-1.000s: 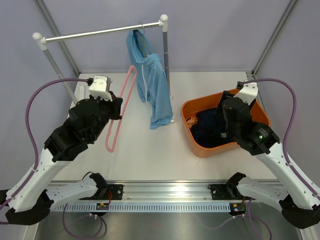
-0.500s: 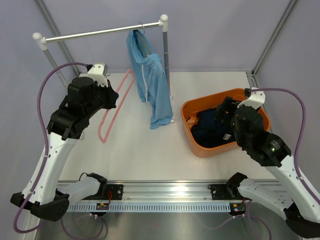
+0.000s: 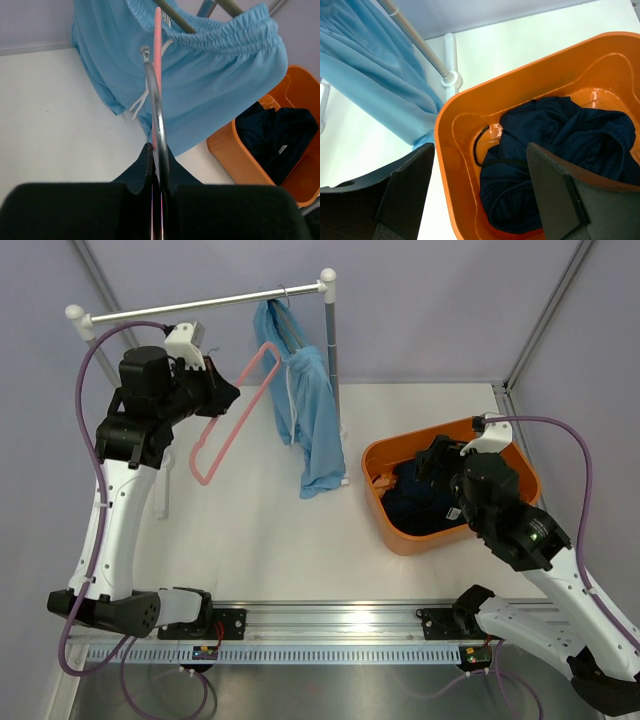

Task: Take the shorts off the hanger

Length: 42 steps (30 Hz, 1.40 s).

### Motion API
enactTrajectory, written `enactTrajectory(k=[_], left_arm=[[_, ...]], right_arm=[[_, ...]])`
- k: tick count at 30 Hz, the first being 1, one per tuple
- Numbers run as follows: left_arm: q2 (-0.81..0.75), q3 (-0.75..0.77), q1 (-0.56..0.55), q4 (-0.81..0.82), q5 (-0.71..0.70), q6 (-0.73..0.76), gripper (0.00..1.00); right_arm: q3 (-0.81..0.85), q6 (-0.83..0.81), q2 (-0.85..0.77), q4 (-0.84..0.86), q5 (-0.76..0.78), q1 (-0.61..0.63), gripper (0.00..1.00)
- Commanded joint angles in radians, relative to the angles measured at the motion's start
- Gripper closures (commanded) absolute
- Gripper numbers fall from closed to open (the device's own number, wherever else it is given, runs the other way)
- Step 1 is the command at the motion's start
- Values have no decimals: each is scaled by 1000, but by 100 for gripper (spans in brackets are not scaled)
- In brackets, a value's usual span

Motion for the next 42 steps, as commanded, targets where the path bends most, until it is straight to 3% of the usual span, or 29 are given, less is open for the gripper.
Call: enactTrajectory(k=[1, 12, 42], left_arm=[[36, 114, 4, 98, -8, -35, 100], [132, 240, 4, 130, -287, -70, 100], [368, 440, 4, 175, -471, -36, 100]], right_arm=[[1, -31, 2, 76, -42, -4, 17], [-9, -40, 28, 114, -93, -4, 17], [-4, -60, 83, 157, -127, -4, 18]])
